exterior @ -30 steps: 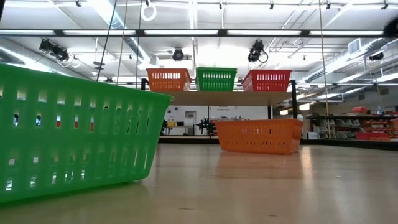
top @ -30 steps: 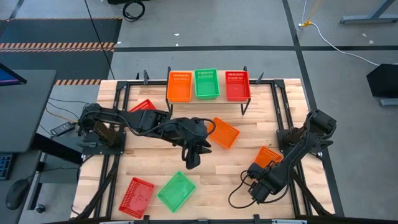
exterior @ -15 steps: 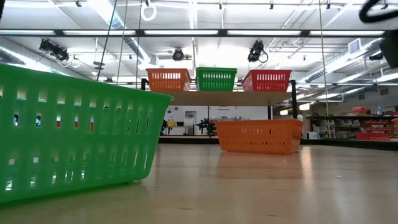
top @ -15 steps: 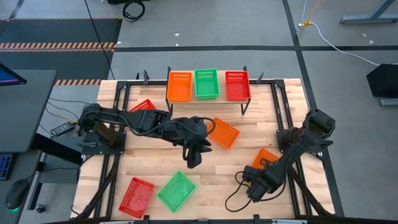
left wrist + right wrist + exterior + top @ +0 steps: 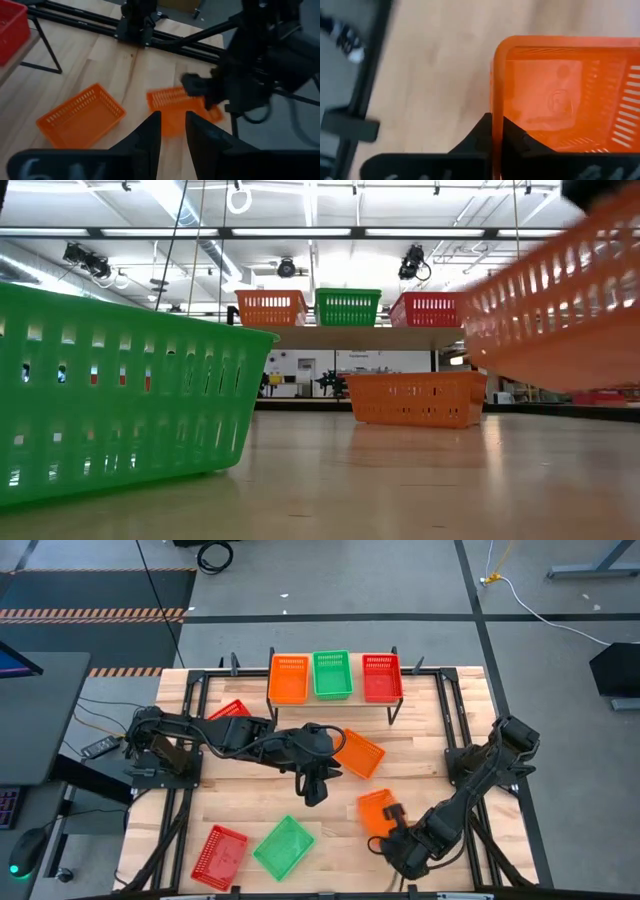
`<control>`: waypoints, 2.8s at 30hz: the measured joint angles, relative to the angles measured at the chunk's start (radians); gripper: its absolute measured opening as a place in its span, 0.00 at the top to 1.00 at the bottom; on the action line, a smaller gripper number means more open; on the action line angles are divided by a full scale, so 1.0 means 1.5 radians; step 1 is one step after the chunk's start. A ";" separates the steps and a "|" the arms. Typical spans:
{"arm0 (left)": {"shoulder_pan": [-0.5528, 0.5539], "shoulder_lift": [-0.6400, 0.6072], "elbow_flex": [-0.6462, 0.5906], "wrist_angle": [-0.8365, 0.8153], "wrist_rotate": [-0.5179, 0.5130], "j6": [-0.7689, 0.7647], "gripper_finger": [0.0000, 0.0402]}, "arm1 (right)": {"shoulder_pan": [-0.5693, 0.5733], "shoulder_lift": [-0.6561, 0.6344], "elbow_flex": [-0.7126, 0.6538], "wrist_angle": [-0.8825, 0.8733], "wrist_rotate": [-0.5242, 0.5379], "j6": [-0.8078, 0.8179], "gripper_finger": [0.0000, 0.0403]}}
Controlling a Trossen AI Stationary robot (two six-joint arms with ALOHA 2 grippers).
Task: Stack baskets on shelf by color
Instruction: Stack the bottom orange bin on the orange bin on the shelf
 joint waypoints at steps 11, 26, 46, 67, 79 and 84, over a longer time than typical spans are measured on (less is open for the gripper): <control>0.000 0.001 -0.001 -0.067 0.042 0.344 0.76 | -0.030 0.000 0.060 0.044 0.035 -0.468 0.89; -0.040 0.138 -0.001 -0.113 0.105 0.697 0.62 | -0.057 -0.028 0.172 -0.273 0.040 0.396 0.92; -0.081 0.294 -0.001 -0.017 0.115 0.936 0.52 | 0.091 -0.091 0.172 -0.331 -0.025 1.102 0.64; -0.108 0.377 0.002 0.068 0.073 0.961 0.62 | 0.114 -0.091 0.172 -0.264 -0.014 1.101 0.64; -0.116 0.389 -0.001 0.044 0.043 0.880 0.84 | 0.144 -0.090 0.172 -0.208 0.024 1.107 0.64; -0.125 0.379 0.010 0.001 0.036 0.830 0.98 | 0.149 -0.090 0.172 -0.209 0.024 1.106 0.64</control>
